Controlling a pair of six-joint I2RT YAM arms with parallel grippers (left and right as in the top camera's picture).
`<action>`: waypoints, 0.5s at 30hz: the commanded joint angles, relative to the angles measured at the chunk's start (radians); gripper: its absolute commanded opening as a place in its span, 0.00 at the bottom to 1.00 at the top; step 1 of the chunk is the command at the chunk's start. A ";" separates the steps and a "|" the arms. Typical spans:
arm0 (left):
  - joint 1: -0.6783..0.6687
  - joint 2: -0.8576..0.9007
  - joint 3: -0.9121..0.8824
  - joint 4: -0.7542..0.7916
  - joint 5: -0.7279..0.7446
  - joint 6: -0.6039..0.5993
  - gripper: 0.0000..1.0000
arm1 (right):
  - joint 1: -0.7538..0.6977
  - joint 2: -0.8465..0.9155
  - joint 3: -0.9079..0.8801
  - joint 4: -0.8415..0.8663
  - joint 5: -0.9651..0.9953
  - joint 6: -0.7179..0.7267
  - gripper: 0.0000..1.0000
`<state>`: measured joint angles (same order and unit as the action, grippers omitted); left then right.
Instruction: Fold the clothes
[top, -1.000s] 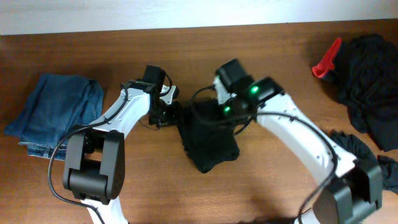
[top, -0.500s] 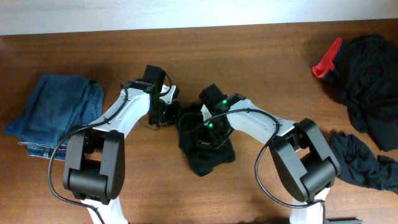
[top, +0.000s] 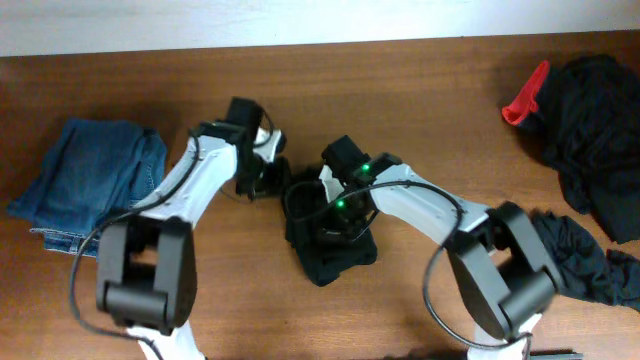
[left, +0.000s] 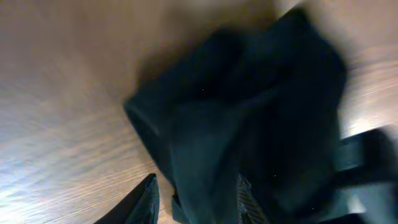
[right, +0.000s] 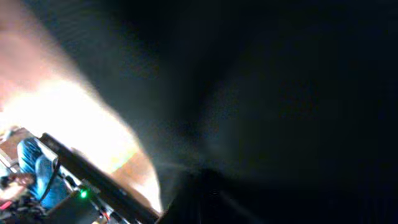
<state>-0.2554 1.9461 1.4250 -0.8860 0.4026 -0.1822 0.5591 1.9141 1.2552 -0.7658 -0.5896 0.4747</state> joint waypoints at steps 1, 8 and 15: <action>0.019 -0.145 0.116 -0.001 0.000 0.042 0.41 | -0.004 -0.094 -0.006 0.000 0.020 -0.064 0.04; -0.023 -0.177 0.126 -0.018 0.001 0.042 0.28 | -0.072 -0.231 -0.006 -0.080 0.101 -0.070 0.04; -0.073 -0.103 0.123 -0.011 -0.024 0.042 0.05 | -0.108 -0.227 -0.010 -0.197 0.105 -0.048 0.04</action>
<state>-0.3145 1.7908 1.5551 -0.9005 0.4015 -0.1501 0.4500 1.6829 1.2545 -0.9550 -0.5049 0.4202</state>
